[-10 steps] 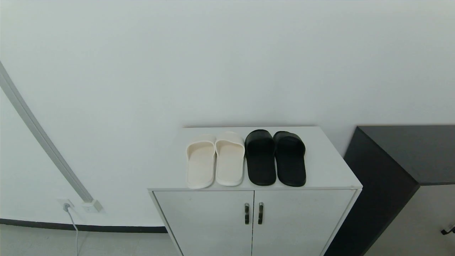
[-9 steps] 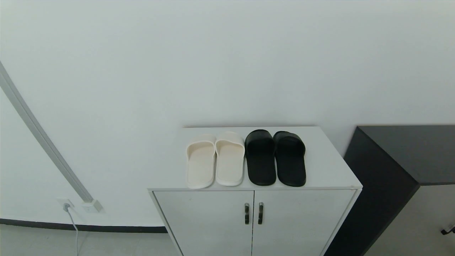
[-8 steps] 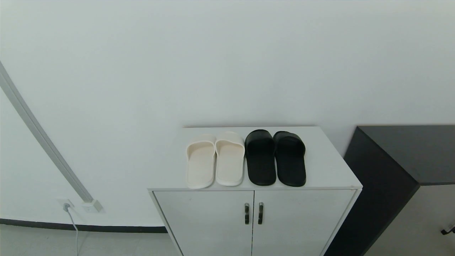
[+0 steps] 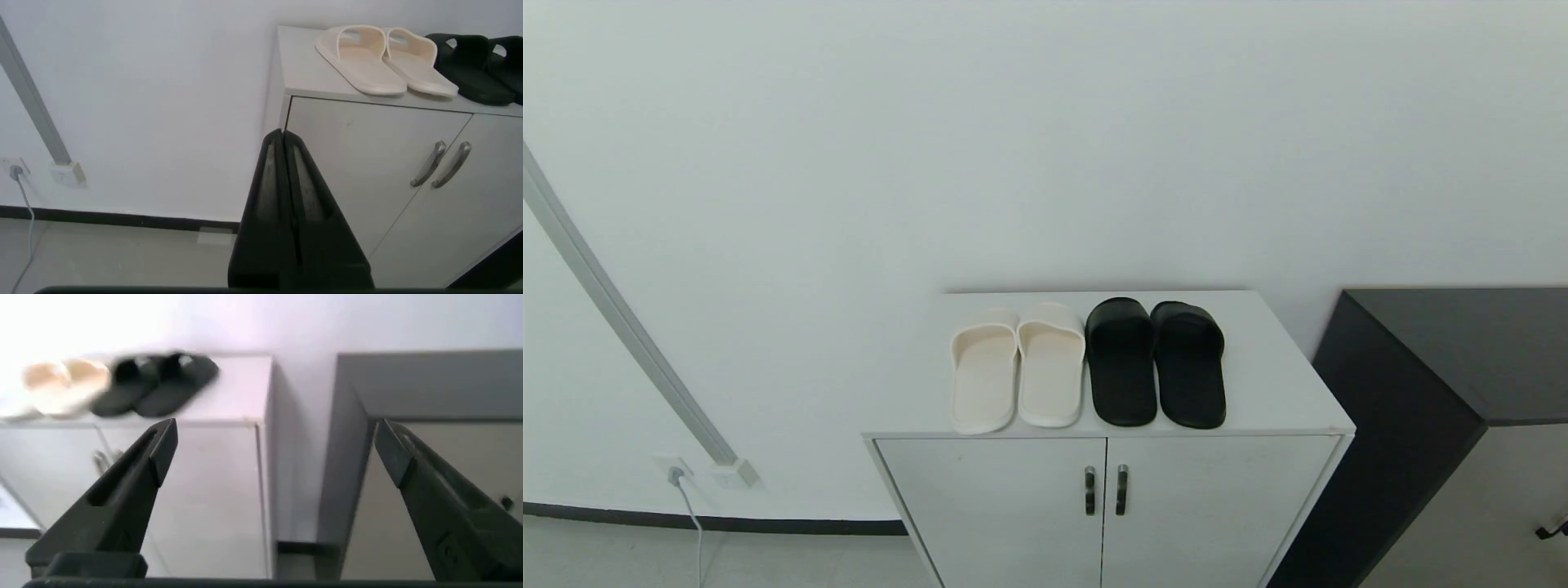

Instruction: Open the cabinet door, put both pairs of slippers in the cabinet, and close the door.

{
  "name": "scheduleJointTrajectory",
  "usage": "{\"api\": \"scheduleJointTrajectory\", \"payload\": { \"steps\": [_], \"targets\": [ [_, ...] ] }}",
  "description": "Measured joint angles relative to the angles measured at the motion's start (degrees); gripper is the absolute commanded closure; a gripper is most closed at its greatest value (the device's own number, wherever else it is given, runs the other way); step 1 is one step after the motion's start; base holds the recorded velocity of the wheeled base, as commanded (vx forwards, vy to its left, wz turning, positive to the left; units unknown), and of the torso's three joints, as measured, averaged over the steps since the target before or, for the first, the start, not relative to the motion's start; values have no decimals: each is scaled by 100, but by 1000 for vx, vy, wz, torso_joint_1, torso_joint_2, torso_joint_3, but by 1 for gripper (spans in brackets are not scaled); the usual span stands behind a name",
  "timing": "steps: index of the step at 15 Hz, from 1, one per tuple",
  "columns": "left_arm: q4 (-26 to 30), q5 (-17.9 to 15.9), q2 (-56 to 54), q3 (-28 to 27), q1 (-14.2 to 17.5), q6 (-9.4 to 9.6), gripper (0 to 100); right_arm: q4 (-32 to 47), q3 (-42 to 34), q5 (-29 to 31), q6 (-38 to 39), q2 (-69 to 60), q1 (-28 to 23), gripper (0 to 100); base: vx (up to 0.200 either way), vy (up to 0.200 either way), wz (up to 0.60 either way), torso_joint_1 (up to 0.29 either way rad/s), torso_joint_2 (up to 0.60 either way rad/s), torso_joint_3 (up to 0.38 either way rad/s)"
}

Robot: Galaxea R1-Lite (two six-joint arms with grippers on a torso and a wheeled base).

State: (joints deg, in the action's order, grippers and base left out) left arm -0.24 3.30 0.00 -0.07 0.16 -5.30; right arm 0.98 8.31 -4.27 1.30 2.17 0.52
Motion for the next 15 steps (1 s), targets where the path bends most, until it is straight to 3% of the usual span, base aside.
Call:
{"api": "scheduleJointTrajectory", "payload": {
  "steps": [3,6,9,12,15],
  "targets": [
    [2,-9,0,2,0,79,100,77,824,-227,138,1134,137,0,0,0,0,0,0,0],
    [6,-9,0,5,0,82,100,-918,990,-315,290,2966,608,0,0,0,0,0,0,0],
    [9,-7,0,5,0,77,100,-2261,1175,327,745,4879,1843,0,0,0,0,0,0,0],
    [9,-7,0,5,0,77,100,-3190,1886,1084,1145,6644,3324,0,0,0,0,0,0,0],
    [4,-7,0,7,6,77,100,-3410,2804,1891,1265,7901,3983,0,0,0,0,0,0,0]
  ]
}}
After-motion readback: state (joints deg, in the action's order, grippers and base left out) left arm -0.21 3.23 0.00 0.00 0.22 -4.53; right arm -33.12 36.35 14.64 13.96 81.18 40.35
